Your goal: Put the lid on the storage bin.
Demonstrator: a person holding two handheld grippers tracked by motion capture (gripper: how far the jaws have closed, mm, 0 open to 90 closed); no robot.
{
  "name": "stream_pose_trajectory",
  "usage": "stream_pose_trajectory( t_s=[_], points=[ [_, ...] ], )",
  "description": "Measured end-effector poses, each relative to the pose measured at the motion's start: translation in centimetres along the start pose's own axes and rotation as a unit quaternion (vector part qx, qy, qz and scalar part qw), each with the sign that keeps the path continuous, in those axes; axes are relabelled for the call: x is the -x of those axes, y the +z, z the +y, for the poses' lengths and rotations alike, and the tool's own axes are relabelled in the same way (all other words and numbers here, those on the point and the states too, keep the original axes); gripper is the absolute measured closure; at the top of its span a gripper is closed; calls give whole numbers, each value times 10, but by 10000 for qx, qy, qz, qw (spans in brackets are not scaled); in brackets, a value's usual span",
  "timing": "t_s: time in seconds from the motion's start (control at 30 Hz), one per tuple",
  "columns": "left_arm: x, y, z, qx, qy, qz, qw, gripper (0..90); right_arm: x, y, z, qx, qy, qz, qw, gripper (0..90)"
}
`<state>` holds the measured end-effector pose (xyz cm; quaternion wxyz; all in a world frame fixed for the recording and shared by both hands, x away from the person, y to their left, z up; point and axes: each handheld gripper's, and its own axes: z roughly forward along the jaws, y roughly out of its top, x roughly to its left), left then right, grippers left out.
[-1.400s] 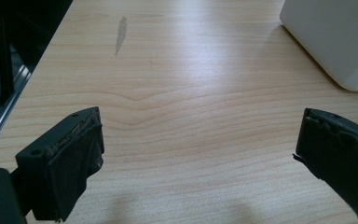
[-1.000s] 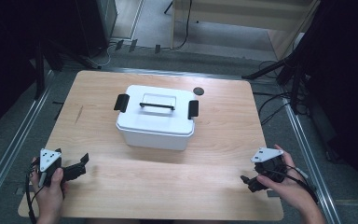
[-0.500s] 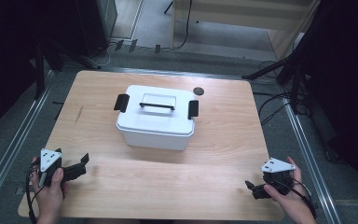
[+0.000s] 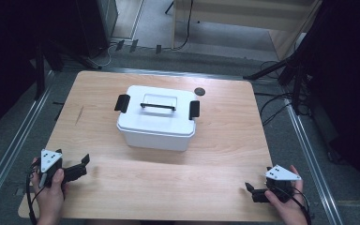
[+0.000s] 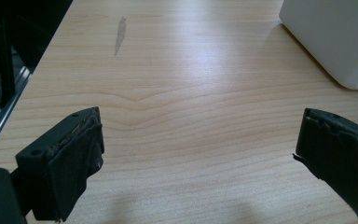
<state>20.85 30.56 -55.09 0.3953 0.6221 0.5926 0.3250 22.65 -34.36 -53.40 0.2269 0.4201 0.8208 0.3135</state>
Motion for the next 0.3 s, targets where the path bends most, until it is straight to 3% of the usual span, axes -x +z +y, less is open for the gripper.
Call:
stream_pose_trajectory(
  t_s=[0.3],
  points=[
    [0,1,0,-53,0,31,10000,16,-1,3,-9,203,149,4,9997,0]
  ],
)
